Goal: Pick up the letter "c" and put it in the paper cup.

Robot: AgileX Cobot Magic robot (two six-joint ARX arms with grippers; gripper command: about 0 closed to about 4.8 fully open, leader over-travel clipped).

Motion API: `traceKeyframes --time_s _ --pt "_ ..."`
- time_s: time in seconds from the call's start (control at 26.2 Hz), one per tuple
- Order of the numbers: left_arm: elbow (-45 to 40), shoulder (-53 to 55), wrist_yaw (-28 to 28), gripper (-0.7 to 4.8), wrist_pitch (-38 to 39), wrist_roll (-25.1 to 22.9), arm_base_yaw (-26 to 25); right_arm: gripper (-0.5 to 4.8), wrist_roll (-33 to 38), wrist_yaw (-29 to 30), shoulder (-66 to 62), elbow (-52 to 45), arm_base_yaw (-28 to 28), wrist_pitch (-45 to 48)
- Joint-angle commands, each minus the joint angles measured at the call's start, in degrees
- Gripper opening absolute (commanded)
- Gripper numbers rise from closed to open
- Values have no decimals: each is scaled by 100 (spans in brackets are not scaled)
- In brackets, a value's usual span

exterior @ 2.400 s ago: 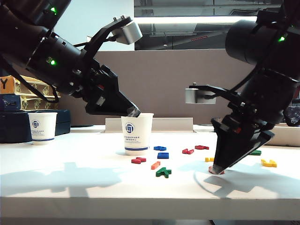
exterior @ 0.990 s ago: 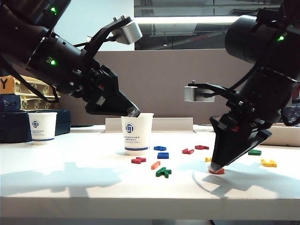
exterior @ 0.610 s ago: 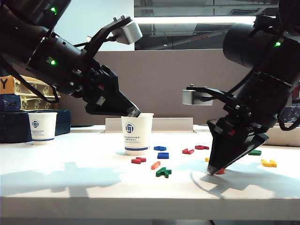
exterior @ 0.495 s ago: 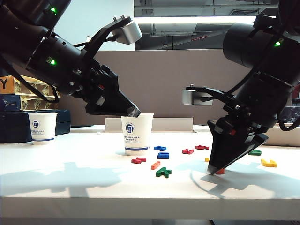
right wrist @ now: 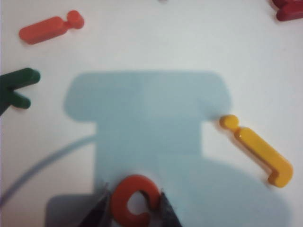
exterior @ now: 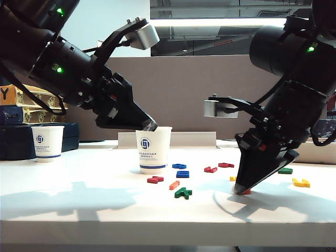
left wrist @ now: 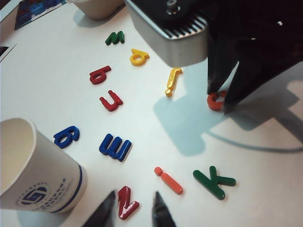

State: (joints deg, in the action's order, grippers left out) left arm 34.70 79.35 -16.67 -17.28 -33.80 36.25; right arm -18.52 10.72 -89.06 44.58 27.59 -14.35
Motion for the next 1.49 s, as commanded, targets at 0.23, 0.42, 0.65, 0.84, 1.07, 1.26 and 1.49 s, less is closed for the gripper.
traceKeyframes --time_s 0.23,0.42,0.65,0.84,1.07,1.26,1.49 --pt "35 -13 9 93 -37 15 0 106 9 -13 -13 -7 2 -33" --pt "35 -13 17 93 -39 15 0 106 9 -13 -11 35 2 -59" --pt "35 -13 149 93 -50 13 0 106 7 -33 2 354 2 -232" --pt "35 -20 153 93 -85 13 0 106 9 -31 2 352 2 -275" --pt "85 -72 407 93 -83 15 -4 106 9 -33 258 358 2 -232" --pt "295 -79 428 93 -15 17 -4 106 9 -35 448 407 2 -229" --pt "378 -184 789 93 20 20 -15 106 9 -35 448 940 2 -256"
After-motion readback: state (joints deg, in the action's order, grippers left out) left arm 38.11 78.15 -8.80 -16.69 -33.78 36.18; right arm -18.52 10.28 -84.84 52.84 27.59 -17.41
